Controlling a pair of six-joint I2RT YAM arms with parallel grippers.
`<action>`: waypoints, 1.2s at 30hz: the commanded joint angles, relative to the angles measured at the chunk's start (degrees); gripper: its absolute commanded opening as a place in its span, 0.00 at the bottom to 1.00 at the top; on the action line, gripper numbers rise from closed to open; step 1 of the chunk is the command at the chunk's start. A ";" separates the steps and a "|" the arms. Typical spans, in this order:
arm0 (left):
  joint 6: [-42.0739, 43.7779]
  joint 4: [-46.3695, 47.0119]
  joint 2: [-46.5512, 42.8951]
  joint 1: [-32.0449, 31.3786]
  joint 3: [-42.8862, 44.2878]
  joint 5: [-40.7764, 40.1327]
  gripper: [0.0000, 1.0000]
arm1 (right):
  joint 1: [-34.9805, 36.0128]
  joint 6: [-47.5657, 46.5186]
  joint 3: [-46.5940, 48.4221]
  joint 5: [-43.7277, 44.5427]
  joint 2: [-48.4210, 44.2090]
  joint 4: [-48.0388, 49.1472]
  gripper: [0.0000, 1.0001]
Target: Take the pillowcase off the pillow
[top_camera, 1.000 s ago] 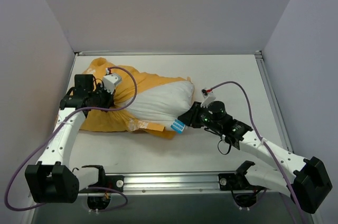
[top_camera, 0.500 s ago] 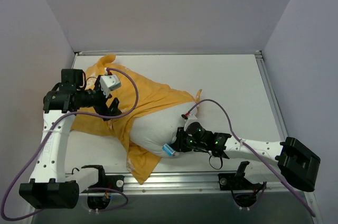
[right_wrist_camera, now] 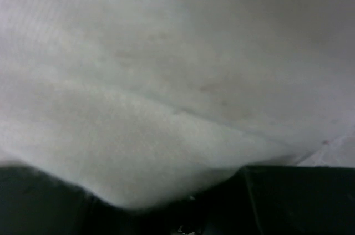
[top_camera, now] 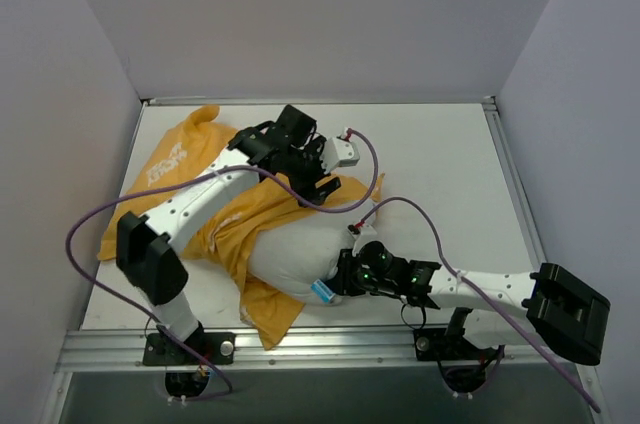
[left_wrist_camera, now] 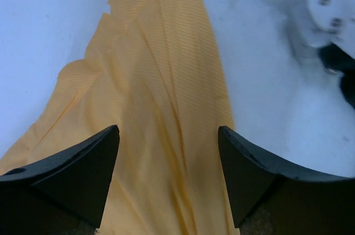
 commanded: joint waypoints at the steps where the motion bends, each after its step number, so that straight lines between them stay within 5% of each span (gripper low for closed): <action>1: -2.97 4.44 5.62 -0.07 7.38 -6.22 0.79 | 1.45 1.75 -3.26 -1.98 -1.19 -6.53 0.00; 8: -2.53 5.14 9.85 -0.33 6.51 -1.38 0.56 | 1.53 2.45 -4.23 0.04 -6.80 -10.31 0.00; 12: -4.72 5.05 11.61 -0.51 7.22 -0.50 0.04 | 1.53 3.15 -5.20 0.92 -9.19 -11.36 0.00; 18: -12.45 9.80 18.80 4.66 13.36 -18.50 0.02 | 1.71 3.59 -6.08 -0.57 -9.81 -10.84 0.00; 22: -11.85 10.06 22.07 14.07 15.92 -25.98 0.02 | 2.76 3.77 -5.73 -0.67 -10.07 -10.93 0.00; 26: -11.06 8.39 21.29 21.01 15.13 -24.85 0.02 | 3.73 5.00 -6.78 -0.31 -9.11 -9.44 0.00; 31: -5.00 13.57 13.82 28.74 3.21 -23.28 0.02 | 4.00 6.05 -7.74 -0.49 -8.66 -7.77 0.00; 36: -1.48 15.51 4.59 30.52 -5.43 -16.44 0.02 | 4.00 5.88 -6.61 0.83 -9.89 -7.94 0.00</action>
